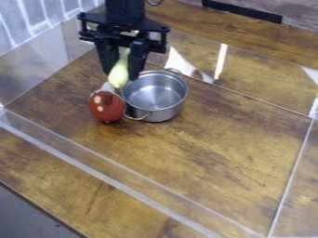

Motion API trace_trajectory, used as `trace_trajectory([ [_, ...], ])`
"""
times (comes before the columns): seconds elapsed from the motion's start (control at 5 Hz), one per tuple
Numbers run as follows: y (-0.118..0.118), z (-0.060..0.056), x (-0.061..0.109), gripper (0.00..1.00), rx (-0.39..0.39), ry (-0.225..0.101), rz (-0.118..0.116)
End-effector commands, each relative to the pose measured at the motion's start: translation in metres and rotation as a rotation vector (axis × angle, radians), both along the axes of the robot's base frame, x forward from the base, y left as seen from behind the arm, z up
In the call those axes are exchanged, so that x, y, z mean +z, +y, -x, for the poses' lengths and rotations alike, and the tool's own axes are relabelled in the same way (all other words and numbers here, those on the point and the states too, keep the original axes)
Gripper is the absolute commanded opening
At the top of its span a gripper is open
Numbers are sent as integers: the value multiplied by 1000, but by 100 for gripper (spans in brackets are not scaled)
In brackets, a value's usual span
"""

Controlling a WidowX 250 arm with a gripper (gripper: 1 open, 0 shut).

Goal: Move the green spoon to the left

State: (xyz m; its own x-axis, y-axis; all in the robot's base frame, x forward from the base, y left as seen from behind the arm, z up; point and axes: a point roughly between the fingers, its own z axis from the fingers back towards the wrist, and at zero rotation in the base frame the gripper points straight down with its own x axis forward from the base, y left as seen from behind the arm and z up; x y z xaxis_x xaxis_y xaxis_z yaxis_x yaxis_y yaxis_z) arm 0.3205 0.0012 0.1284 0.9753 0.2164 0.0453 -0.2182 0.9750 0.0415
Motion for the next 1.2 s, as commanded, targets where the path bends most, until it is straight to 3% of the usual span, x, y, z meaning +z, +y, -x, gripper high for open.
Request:
trace_trajectory([
  [0.0, -15, 0, 30, 0, -81, -86, 2],
  [0.4, -59, -7, 35, 0, -143, -99, 5],
  [0.8, -40, -12, 21, 0, -48, -114, 1],
  [1.0, -27, -9, 20, 0, -48, -126, 2],
])
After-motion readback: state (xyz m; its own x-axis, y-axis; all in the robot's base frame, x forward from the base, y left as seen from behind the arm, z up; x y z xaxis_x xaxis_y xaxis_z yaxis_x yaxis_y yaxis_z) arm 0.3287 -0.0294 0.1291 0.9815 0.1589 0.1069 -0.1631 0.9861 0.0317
